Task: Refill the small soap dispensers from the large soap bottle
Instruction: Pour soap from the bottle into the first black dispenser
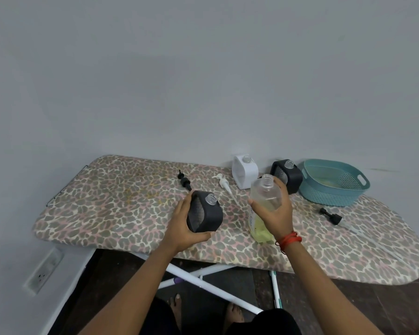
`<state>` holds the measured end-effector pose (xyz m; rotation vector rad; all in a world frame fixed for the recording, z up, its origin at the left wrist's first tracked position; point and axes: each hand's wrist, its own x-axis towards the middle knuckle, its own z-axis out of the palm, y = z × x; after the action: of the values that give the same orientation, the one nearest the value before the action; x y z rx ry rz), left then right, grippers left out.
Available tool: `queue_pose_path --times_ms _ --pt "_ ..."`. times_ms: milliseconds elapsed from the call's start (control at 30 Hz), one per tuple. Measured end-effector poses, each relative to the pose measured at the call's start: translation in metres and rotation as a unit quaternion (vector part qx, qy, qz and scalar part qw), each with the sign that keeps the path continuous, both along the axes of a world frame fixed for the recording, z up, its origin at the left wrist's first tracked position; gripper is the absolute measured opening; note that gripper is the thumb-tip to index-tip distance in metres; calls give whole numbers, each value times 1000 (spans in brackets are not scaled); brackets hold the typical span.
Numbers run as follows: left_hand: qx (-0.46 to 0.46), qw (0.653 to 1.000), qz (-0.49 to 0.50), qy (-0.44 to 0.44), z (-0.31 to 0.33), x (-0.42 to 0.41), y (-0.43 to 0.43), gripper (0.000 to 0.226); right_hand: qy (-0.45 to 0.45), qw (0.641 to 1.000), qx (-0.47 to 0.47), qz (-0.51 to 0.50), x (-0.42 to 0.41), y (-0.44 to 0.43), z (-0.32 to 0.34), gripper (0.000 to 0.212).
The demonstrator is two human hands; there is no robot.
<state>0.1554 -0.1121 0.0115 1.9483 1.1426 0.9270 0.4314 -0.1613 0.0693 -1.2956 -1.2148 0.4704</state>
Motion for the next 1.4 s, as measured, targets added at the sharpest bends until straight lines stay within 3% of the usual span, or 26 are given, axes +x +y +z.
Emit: queue_pose_path --times_ms 233,567,867,1400 --pt "-15 999 8 -32 3 0 -2 117 -161 985 -27 53 -7 14 23 77" --pt "-26 999 13 -40 5 0 -3 115 -355 916 -141 121 5 32 46 89" --pt "-30 998 19 -58 5 0 -2 114 -413 879 -167 168 -10 37 45 90" --pt "-29 997 20 -61 4 0 -1 115 -550 812 -137 143 -25 40 52 85"
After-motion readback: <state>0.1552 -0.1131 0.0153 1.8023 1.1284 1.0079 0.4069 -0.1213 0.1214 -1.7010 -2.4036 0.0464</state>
